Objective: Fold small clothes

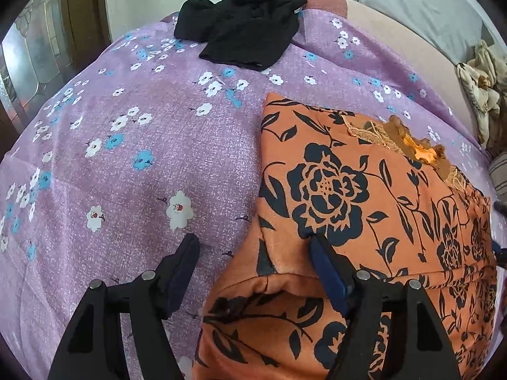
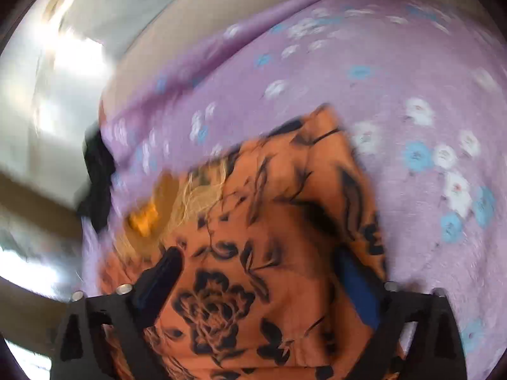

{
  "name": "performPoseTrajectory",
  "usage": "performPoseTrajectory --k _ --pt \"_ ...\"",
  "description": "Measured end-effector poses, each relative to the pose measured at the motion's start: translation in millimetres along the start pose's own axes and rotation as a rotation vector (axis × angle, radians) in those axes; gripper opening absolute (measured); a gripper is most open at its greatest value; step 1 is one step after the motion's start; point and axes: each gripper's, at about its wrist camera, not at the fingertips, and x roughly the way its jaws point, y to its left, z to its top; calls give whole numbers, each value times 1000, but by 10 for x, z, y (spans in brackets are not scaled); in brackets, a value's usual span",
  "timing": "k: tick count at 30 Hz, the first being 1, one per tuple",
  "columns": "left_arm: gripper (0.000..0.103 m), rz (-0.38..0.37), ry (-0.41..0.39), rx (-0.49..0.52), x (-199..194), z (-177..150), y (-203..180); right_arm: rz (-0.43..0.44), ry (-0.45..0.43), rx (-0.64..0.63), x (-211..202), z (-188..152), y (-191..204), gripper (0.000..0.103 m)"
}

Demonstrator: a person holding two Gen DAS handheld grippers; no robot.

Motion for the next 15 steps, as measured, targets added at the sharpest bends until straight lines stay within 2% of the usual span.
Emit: performPoseTrajectory --k 3,5,7,8,11,15 --pt "75 -17 -13 -16 43 33 6 -31 -41 -128 -373 -132 165 96" --pt "75 -21 -30 -2 11 -7 3 -7 -29 -170 -685 -285 91 96" --pt "75 -56 -19 -14 -85 -77 44 -31 -5 -207 -948 -499 -8 97" --pt "75 -91 -12 -30 -194 -132 98 -37 38 -225 -1106 -636 -111 97" --pt "75 -150 3 -62 -566 -302 225 -49 94 -223 -1418 -981 -370 97" --pt "75 -183 16 -59 -1113 -724 397 -14 195 -189 -1753 -1430 -720 97"
